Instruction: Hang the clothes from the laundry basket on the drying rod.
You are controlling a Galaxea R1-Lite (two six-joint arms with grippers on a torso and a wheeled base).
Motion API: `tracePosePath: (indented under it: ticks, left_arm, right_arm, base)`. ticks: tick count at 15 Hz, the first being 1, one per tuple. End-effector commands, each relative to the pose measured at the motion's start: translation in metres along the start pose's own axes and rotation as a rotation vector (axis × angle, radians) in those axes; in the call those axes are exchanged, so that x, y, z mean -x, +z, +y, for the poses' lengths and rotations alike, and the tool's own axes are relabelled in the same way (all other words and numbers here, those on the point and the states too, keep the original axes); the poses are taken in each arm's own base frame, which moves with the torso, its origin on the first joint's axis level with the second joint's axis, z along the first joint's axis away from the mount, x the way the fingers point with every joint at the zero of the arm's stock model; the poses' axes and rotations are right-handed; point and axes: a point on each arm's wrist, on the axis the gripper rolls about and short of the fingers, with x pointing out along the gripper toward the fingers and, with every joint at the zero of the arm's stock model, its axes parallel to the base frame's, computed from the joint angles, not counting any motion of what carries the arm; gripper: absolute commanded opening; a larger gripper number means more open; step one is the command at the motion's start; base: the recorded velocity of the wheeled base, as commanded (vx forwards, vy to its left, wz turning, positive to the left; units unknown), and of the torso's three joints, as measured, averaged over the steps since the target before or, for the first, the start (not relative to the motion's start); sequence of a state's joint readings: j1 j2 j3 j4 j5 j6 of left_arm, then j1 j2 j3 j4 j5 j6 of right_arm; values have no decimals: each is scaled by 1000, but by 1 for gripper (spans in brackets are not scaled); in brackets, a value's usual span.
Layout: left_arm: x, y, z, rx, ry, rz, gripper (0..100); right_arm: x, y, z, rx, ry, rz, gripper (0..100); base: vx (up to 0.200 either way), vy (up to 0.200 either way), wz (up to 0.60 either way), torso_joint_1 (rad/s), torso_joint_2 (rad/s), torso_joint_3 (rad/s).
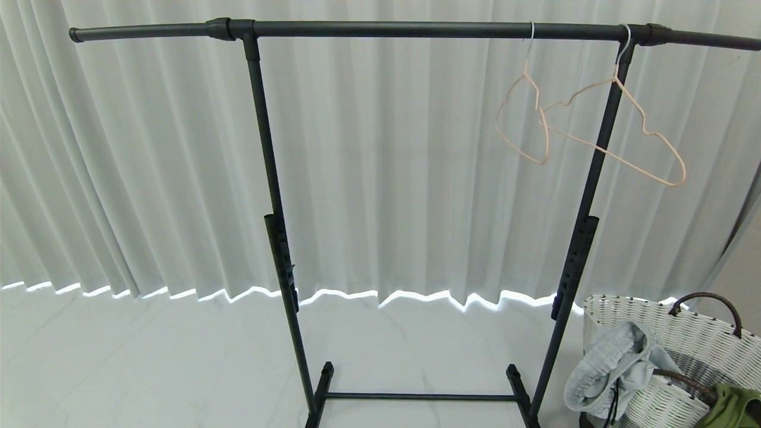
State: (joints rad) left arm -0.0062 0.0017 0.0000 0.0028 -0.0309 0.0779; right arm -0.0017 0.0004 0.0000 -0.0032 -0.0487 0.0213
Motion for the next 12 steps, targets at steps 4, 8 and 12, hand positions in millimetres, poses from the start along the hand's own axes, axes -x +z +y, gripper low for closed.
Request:
tracePosePath:
  ticks: [4, 8, 12]
  left_arm:
    - [0, 0, 0, -2, 2, 2, 100]
    - [0, 0, 0, -6, 2, 0, 100]
    - [0, 0, 0, -6, 0, 0, 100]
  right_arm:
    - [0, 0, 0, 0, 0, -2, 100]
    - [0, 0, 0, 0, 0, -2, 100]
    - [0, 0, 0, 0, 0, 0, 100]
  base:
    - [0, -100, 0, -1, 20, 15]
    - [0, -200, 0, 3, 6, 5]
    - [0, -200, 0, 2, 2, 4]
